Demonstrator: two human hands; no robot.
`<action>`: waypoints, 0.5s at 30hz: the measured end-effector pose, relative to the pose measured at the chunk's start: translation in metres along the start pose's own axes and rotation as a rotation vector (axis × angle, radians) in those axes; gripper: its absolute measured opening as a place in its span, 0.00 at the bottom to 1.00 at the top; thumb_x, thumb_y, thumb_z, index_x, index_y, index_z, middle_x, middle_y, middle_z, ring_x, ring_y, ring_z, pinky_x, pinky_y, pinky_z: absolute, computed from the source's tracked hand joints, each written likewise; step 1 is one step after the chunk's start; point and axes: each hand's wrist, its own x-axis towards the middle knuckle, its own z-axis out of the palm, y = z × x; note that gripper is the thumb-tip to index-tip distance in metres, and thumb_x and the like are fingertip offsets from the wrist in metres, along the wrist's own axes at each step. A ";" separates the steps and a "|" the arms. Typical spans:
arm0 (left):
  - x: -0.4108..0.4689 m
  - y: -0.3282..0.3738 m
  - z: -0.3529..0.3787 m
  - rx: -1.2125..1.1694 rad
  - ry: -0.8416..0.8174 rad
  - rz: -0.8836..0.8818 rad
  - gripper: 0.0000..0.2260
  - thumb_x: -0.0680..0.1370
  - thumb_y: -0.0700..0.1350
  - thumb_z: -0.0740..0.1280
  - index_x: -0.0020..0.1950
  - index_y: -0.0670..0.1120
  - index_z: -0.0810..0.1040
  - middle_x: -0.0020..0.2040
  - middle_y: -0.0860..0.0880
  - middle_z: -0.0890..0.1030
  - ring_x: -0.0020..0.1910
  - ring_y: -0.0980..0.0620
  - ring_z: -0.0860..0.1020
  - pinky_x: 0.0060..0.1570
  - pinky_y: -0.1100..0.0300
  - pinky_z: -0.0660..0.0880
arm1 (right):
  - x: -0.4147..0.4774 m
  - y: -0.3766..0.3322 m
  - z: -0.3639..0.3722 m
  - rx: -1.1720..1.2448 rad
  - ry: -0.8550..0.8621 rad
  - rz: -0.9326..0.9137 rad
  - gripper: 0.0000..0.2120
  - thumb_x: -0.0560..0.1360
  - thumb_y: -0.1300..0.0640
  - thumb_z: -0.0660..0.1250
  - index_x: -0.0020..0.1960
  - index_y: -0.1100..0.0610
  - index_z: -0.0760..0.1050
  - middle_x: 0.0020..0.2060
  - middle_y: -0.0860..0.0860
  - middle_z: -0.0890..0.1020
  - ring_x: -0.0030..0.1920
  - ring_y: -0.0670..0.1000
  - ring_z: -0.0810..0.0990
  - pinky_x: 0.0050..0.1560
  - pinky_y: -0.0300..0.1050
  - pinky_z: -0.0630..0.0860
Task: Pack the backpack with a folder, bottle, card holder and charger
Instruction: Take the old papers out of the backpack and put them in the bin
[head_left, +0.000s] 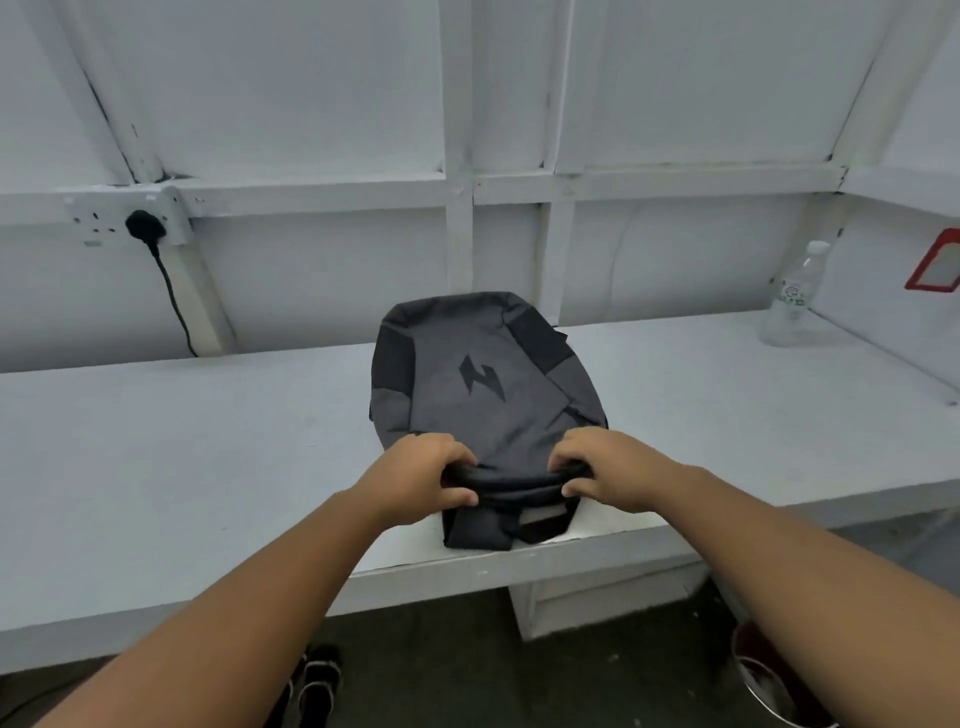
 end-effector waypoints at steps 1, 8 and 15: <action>0.001 -0.001 0.001 -0.002 0.002 0.009 0.18 0.77 0.58 0.72 0.65 0.53 0.80 0.57 0.54 0.81 0.52 0.56 0.77 0.52 0.61 0.76 | 0.001 0.002 0.001 0.012 0.026 -0.026 0.10 0.76 0.50 0.72 0.56 0.49 0.78 0.53 0.45 0.78 0.54 0.48 0.76 0.57 0.47 0.74; 0.021 -0.017 -0.019 -0.076 0.148 -0.017 0.10 0.80 0.53 0.70 0.58 0.53 0.84 0.52 0.55 0.83 0.49 0.55 0.79 0.50 0.58 0.77 | 0.030 0.023 -0.003 0.343 0.314 -0.148 0.04 0.76 0.55 0.71 0.50 0.48 0.79 0.45 0.41 0.80 0.47 0.42 0.78 0.48 0.42 0.77; 0.064 -0.017 -0.065 -0.180 0.487 -0.202 0.03 0.82 0.51 0.66 0.51 0.56 0.80 0.41 0.64 0.79 0.41 0.68 0.77 0.37 0.74 0.67 | 0.071 0.032 -0.034 0.317 1.039 -0.264 0.05 0.77 0.57 0.71 0.48 0.57 0.76 0.44 0.50 0.77 0.46 0.49 0.73 0.51 0.36 0.69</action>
